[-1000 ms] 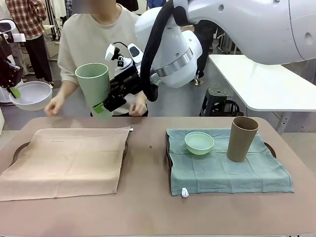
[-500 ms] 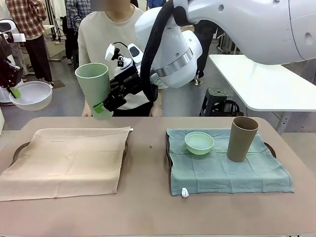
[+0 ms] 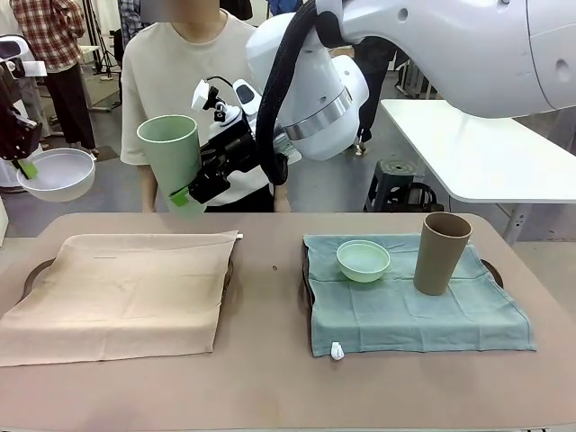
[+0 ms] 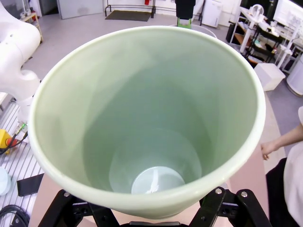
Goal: Set up a tray with a mat and arrange the tableware.
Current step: Place the Picnic Bowl and Reusable plastic cup back onto the Handle tray in front of the human's position.
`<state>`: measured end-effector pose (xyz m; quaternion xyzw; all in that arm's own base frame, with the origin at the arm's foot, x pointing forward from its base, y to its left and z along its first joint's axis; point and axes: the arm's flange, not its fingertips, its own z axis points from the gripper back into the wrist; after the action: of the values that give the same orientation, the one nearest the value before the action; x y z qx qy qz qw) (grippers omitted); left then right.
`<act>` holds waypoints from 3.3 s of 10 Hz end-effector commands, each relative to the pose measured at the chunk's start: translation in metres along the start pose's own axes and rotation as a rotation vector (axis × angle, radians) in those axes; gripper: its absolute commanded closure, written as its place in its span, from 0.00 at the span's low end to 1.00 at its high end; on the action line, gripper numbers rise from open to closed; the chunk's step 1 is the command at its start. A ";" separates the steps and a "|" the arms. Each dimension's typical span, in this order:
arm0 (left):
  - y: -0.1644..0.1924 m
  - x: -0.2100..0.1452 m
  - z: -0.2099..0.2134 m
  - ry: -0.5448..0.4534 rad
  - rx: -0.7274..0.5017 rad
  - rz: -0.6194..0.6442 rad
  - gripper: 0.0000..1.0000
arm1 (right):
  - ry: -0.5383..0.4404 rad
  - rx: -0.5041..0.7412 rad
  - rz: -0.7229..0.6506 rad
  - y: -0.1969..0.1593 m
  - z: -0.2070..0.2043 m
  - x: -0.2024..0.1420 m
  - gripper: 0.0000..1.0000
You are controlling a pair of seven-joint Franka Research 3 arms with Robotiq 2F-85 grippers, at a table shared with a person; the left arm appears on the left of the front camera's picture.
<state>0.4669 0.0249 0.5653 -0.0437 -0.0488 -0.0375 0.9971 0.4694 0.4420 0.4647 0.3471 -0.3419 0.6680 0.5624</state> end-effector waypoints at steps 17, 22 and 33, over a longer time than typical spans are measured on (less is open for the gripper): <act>0.006 0.021 -0.153 0.070 0.017 -0.102 0.96 | -0.088 0.113 -0.003 -0.039 -0.103 -0.111 0.19; 0.001 0.036 -0.192 0.069 0.045 -0.135 0.96 | -0.111 0.112 0.052 -0.048 -0.114 -0.130 0.19; -0.016 0.050 -0.221 0.165 -0.080 -0.171 0.85 | -0.124 0.154 -0.020 -0.060 -0.133 -0.161 0.19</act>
<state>0.5305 -0.0156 0.3501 -0.0634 0.0235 -0.1189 0.9906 0.5362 0.4798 0.2631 0.4264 -0.3180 0.6704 0.5174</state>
